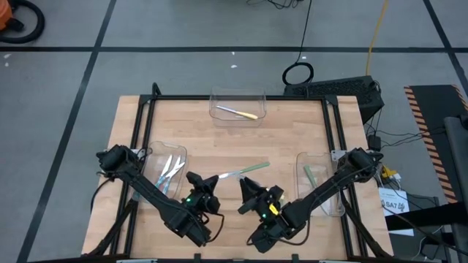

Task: Sort silverware by color (type)
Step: Put the left green knife into the bottom right transparent bin

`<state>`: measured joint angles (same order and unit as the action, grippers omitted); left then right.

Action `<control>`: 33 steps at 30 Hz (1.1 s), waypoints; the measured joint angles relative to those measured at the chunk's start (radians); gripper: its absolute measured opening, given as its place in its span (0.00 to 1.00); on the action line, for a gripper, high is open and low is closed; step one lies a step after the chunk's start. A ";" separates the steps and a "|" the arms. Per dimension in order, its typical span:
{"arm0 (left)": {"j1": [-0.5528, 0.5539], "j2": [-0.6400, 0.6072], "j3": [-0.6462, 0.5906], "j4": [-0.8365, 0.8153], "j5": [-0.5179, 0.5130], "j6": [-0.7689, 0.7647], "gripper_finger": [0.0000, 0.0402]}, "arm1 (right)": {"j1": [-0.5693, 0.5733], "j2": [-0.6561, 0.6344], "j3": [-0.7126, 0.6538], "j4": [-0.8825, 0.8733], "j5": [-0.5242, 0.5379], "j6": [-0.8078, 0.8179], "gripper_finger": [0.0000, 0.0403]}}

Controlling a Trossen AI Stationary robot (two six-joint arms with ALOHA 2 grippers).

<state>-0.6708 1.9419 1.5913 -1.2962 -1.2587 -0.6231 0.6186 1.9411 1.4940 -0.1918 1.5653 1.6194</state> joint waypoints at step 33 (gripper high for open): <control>-0.036 0.000 0.000 -0.009 -0.029 0.027 0.01 | -0.041 -0.001 0.000 -0.090 0.000 0.173 0.29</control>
<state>-0.7071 1.9419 1.5913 -1.3056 -1.2873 -0.5961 0.5773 1.9404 1.4944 -0.2817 1.5658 1.7927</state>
